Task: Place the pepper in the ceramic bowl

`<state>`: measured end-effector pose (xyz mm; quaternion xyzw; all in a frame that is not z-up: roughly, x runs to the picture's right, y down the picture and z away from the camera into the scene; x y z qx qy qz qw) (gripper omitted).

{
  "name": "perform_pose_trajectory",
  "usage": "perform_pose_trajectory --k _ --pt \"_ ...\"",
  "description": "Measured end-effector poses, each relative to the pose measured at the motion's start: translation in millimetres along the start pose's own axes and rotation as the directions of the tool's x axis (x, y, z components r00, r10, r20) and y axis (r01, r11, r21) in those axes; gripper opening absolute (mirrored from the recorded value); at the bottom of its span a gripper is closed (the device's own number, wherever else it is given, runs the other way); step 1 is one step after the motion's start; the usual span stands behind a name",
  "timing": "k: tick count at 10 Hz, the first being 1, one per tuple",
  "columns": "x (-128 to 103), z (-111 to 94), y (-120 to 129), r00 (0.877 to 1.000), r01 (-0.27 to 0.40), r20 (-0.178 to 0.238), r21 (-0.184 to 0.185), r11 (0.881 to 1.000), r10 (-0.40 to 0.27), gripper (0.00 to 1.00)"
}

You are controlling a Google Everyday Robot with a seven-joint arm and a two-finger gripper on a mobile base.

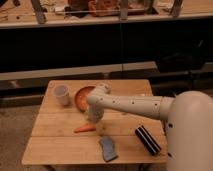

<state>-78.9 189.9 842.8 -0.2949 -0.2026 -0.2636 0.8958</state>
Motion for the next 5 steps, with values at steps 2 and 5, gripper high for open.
perform_pose_trajectory --k 2,5 --pt "1.3 3.3 -1.1 1.000 -0.001 0.005 -0.005 1.000 0.001 0.74" --pt "-0.6 6.9 -3.7 1.000 0.003 0.009 -0.009 1.000 -0.003 0.60"
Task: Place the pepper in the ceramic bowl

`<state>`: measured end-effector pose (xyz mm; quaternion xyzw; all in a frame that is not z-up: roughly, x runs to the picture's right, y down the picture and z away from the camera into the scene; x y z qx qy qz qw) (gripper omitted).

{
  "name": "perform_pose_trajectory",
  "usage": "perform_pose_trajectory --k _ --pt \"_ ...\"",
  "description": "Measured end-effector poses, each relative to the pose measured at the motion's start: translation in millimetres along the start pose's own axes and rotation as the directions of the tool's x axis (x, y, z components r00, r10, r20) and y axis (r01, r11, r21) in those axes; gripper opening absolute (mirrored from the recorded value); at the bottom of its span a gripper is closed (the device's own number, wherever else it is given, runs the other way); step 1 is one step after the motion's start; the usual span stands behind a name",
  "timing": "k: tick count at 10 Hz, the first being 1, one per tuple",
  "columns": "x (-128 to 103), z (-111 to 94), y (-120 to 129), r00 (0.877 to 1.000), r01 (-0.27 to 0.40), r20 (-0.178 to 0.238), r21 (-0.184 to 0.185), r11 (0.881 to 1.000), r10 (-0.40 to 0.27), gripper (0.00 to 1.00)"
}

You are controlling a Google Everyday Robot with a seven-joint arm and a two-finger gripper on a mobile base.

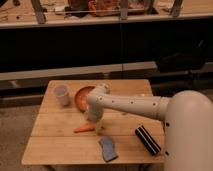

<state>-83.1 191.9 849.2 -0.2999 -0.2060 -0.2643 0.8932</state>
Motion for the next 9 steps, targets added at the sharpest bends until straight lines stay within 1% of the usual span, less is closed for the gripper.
perform_pose_trajectory --k 1,2,4,5,6,7,9 --pt "1.0 1.3 -0.1 1.000 -0.002 0.000 -0.002 1.000 0.002 0.47" --pt "1.6 1.7 -0.3 1.000 -0.004 0.000 -0.001 1.000 0.004 0.40" --pt "2.7 1.3 -2.6 1.000 -0.005 -0.002 0.002 1.000 0.005 0.21" --pt "4.3 -3.2 -6.0 1.000 -0.005 -0.008 0.010 1.000 0.005 0.12" --pt "8.9 -12.7 -11.4 1.000 -0.010 -0.016 0.022 1.000 0.010 0.06" --pt "20.5 -29.6 -17.6 1.000 -0.013 -0.022 0.041 0.999 0.014 0.05" --pt "46.7 -47.3 -24.4 0.999 -0.021 -0.030 0.068 0.997 0.023 0.05"
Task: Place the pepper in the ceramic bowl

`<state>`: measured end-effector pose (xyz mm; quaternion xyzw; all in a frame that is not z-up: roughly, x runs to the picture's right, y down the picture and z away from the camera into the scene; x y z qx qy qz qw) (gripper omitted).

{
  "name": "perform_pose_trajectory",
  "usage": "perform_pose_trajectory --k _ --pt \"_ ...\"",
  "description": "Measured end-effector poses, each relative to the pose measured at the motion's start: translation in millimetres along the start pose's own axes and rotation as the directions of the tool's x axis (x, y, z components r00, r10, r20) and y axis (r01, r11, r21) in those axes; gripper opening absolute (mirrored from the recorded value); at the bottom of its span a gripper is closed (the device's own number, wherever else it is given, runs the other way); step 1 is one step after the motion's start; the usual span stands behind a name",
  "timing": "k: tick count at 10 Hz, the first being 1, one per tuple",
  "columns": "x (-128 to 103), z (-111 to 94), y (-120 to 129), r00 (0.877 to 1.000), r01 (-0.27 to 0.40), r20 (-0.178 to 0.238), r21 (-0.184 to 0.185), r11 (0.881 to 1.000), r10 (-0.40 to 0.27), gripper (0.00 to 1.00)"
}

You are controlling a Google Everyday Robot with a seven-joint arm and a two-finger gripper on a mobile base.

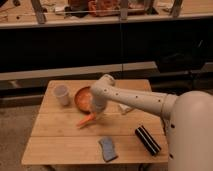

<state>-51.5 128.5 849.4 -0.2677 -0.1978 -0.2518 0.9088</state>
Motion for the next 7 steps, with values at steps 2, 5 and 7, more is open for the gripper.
perform_pose_trajectory --k 2,5,7 --pt "4.8 -5.5 -5.2 1.000 -0.008 -0.005 0.016 1.000 0.008 0.05" --pt "21.8 -25.4 -11.3 0.998 -0.066 -0.016 0.023 0.998 0.067 0.05" --pt "45.0 -35.7 -21.7 0.995 -0.096 -0.026 0.028 0.995 0.097 0.05"
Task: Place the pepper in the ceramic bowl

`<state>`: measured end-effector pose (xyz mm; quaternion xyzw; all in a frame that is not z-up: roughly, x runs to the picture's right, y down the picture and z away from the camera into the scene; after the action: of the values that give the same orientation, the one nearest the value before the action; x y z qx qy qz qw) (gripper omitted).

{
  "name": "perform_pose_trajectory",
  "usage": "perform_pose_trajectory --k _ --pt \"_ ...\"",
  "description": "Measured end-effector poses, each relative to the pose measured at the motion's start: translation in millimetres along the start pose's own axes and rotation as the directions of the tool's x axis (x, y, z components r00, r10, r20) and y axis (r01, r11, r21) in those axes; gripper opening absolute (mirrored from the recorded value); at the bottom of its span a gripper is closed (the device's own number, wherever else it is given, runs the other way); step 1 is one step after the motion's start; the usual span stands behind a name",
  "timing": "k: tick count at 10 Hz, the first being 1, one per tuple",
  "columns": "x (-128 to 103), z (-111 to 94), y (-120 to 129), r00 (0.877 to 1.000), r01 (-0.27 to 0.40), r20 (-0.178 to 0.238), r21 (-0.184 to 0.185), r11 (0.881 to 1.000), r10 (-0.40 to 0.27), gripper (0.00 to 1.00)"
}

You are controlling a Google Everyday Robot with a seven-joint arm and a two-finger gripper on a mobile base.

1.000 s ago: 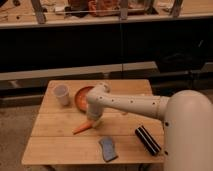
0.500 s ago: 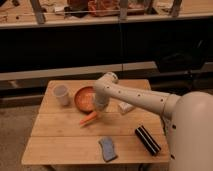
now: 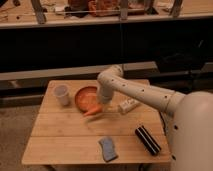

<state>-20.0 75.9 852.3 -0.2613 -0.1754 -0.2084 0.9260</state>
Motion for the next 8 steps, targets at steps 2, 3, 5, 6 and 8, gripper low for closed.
perform_pose_trajectory --k 2,3,5,6,8 --pt "2.8 -3.6 -5.7 1.000 -0.024 -0.004 0.002 1.000 0.024 0.05" --pt "-2.3 -1.5 -10.0 1.000 -0.028 -0.003 0.004 1.000 0.028 0.05" --pt "-9.7 2.0 -23.9 1.000 -0.025 -0.003 0.010 1.000 0.025 0.05" --pt "-6.1 1.0 -25.7 0.999 -0.032 -0.006 0.011 0.999 0.032 0.05" --pt "-2.2 0.1 -30.7 0.999 -0.041 -0.008 0.015 0.999 0.041 0.05"
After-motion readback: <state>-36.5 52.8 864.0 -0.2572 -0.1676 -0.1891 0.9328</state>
